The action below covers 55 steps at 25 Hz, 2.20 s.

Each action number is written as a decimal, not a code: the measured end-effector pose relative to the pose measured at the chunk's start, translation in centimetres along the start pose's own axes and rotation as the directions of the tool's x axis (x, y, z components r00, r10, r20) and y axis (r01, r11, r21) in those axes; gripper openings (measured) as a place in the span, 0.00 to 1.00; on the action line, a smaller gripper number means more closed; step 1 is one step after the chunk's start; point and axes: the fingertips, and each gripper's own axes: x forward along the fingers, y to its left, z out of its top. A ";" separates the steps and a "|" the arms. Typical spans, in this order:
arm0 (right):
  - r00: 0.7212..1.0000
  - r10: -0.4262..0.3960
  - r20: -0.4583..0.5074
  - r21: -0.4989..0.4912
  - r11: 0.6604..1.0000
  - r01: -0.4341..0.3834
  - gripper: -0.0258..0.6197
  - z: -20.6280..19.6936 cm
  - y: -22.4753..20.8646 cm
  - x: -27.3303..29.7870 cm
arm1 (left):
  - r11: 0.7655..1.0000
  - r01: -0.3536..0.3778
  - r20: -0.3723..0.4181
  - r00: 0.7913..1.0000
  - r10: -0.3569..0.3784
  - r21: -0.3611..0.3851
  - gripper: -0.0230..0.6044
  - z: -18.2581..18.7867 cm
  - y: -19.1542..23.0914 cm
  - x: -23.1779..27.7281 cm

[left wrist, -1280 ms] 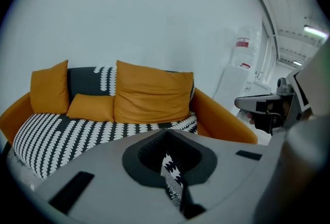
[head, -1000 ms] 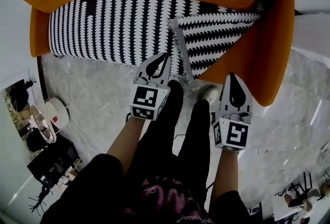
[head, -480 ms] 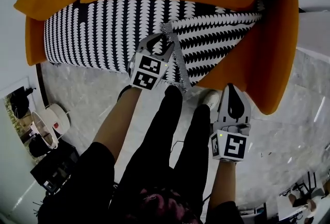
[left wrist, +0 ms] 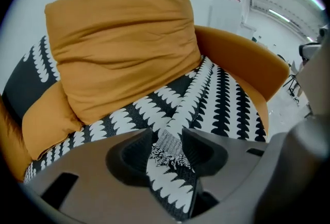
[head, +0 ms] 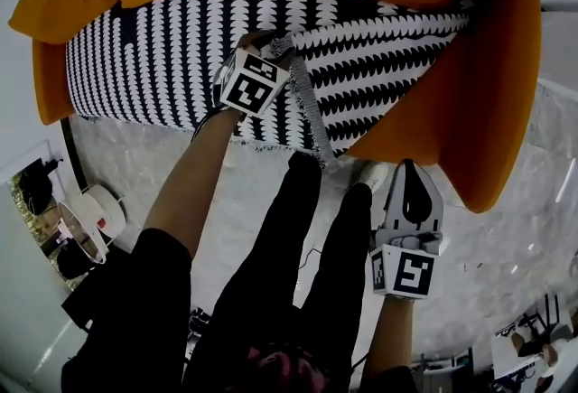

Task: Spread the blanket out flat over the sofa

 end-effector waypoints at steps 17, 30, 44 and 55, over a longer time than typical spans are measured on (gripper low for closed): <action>0.997 -0.040 -0.073 0.011 0.999 0.041 0.07 -1.4 0.8 3.8 | 0.986 0.162 -0.105 0.981 -0.164 -0.029 0.17 -2.2 0.3 5.2; 0.998 -0.057 -0.004 0.032 0.998 0.057 0.07 0.8 2.4 1.6 | 0.986 0.152 0.009 0.988 -0.152 -0.075 0.07 0.6 -1.0 -0.1; 0.972 -0.227 0.058 0.143 0.966 0.217 0.07 -1.9 -3.8 -5.1 | 0.963 0.251 0.029 0.967 -0.255 0.095 0.07 4.2 -13.3 -1.9; 0.933 -0.350 0.082 0.234 0.917 0.323 0.07 -4.3 -10.9 -11.9 | 0.922 0.344 0.034 0.934 -0.355 0.178 0.07 8.4 -25.9 -2.1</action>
